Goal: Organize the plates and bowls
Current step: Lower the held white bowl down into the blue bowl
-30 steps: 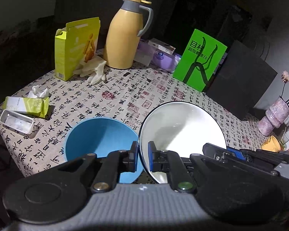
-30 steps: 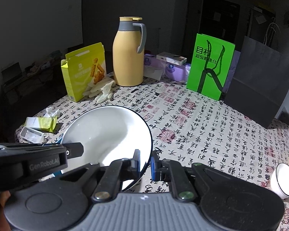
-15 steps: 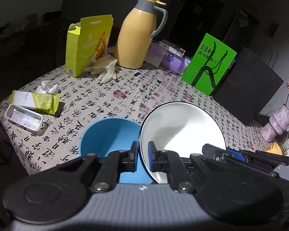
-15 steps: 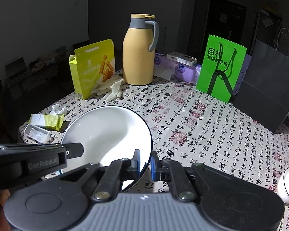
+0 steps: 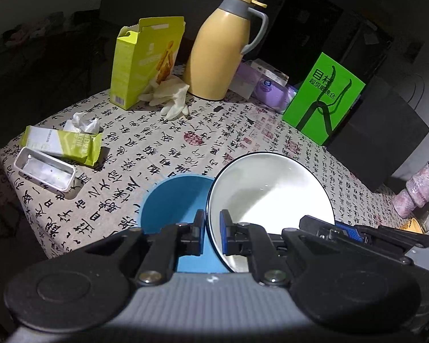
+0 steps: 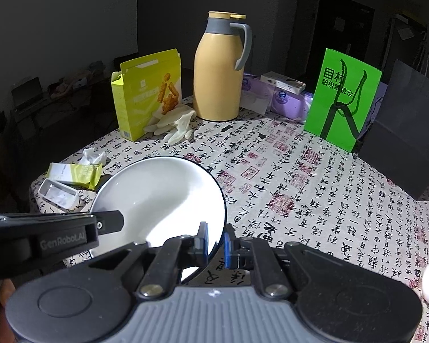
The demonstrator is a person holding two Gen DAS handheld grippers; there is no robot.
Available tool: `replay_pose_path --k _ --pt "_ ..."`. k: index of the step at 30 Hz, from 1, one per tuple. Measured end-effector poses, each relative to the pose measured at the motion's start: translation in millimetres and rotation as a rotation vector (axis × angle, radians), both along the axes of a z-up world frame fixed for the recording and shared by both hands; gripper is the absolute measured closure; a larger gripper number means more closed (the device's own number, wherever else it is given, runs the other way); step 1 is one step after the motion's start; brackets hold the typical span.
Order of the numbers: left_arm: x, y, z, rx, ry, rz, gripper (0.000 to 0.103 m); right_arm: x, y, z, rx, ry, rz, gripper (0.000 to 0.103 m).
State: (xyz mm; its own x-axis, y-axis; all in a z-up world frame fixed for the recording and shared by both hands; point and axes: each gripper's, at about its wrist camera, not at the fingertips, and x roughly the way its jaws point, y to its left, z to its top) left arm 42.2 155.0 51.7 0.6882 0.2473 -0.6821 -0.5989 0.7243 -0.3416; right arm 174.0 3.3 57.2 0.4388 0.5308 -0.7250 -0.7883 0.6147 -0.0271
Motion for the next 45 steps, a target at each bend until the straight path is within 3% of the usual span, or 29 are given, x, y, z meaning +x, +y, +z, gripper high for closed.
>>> replay_pose_path --k 23,45 --pt "8 38 -36 -0.046 0.064 0.018 0.092 6 43 -40 -0.061 0.076 0.021 0.092" --pt "21 48 -61 -0.044 0.128 -0.007 0.092 18 53 -71 -0.094 0.144 0.037 0.092"
